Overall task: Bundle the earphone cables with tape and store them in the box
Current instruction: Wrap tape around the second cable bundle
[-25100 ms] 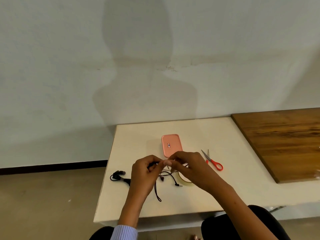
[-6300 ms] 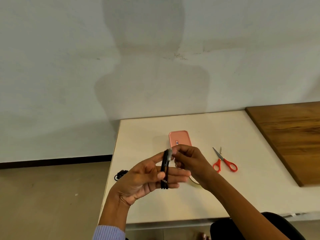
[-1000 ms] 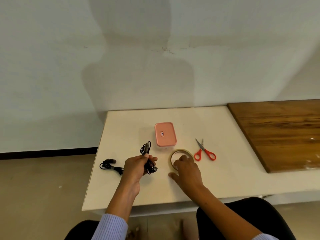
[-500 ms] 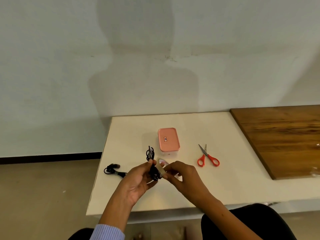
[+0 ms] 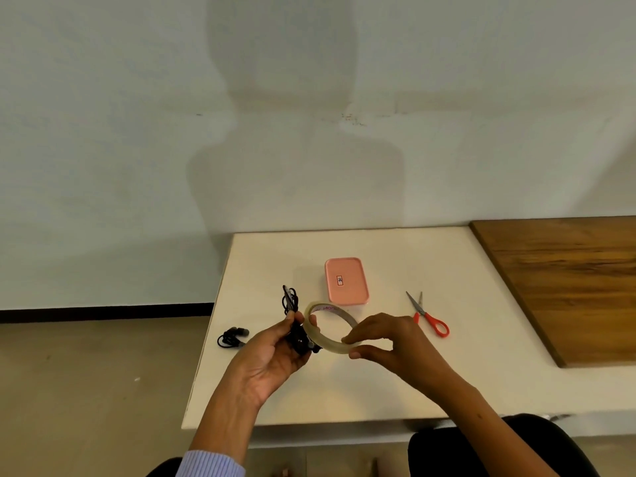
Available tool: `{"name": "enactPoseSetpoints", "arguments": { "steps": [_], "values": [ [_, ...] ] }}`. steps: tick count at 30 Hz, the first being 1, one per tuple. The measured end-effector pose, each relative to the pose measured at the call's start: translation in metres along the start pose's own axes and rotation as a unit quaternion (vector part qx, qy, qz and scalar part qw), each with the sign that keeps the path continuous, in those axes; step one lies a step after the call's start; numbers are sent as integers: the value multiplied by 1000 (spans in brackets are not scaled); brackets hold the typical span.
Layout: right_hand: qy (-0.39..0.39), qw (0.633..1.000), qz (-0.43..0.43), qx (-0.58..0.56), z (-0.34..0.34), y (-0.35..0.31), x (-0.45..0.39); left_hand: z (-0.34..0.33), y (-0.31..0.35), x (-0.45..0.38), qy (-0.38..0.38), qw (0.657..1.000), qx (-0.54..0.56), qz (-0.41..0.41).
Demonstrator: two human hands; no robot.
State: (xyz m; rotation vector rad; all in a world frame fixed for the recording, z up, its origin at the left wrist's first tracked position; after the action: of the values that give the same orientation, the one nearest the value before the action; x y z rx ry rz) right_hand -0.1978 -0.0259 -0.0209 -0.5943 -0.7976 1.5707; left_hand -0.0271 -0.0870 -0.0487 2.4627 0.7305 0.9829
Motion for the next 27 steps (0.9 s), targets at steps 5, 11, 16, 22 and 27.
{"name": "enactPoseSetpoints", "arguments": {
  "steps": [5,11,16,22,27],
  "values": [
    [69,985,-64,-142,6,10,3,-2,3,-1,-14,1000,1,-20],
    [75,920,-213,-320,-13,21,8,-9,5,-4,-33,998,-5,-59],
    [64,835,-204,-506,-25,19,8,-15,4,-4,-25,993,-68,-98],
    [39,912,-200,-356,-21,12,3,-13,7,-6,-10,993,-58,-107],
    [75,984,-112,-120,-18,6,-3,-12,2,-7,1,994,-75,-82]
  ]
}}
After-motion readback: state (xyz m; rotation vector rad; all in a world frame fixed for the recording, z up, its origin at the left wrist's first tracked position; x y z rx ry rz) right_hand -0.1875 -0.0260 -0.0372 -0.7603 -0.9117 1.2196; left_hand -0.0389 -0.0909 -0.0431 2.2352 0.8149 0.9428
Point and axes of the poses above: each hand's wrist, its own x-axis away from the middle knuckle, its own z-axis out of the back of the hand, y = z × x, the point moved 5 cm from there along -x, towards the middle knuckle, and after that the axes turned 11 degrees about -y, right-handed, at the moved point
